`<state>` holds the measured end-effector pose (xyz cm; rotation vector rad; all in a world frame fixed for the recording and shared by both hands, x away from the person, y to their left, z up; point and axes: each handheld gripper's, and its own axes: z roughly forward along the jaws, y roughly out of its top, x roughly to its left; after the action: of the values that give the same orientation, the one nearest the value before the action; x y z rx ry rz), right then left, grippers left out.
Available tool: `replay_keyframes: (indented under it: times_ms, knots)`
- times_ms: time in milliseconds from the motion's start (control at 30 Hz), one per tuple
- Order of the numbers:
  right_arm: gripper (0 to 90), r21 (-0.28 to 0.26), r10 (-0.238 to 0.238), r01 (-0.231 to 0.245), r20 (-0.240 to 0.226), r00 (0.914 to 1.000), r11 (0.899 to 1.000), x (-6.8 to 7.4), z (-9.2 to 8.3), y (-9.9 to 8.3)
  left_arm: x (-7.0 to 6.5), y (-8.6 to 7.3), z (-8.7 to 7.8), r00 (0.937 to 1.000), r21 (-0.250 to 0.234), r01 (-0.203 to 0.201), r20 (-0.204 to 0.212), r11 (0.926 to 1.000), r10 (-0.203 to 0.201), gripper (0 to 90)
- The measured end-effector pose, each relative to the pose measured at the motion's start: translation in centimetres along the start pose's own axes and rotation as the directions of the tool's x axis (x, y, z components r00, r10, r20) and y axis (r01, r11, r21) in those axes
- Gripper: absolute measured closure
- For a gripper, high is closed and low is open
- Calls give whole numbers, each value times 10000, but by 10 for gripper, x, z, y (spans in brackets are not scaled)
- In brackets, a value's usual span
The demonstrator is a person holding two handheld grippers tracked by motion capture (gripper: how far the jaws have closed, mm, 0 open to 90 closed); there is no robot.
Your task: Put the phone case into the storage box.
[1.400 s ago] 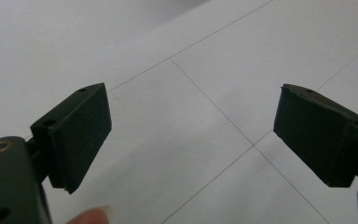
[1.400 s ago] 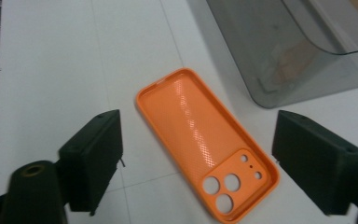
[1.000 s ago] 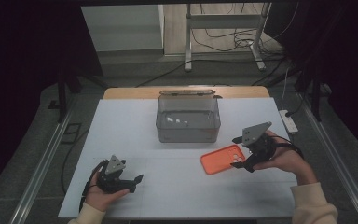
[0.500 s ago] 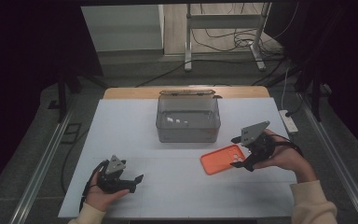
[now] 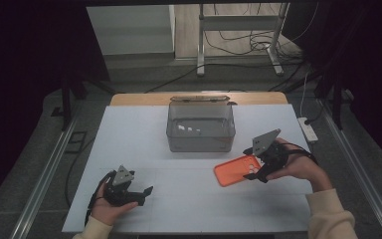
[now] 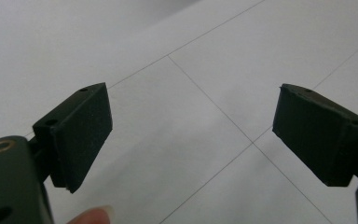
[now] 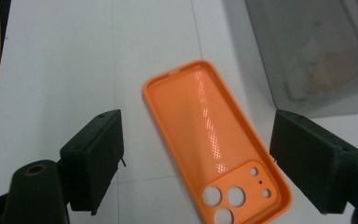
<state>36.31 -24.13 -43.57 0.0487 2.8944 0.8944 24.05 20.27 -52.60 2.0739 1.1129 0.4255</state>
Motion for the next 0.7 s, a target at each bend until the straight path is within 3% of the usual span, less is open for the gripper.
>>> replay_keyframes:
  times_ms: [700]
  knots:
    - [224,1249,-391,506,-932,9949,9909,0,31,-7,-1,0,0,10000,6,33,18,10000,-33,127]
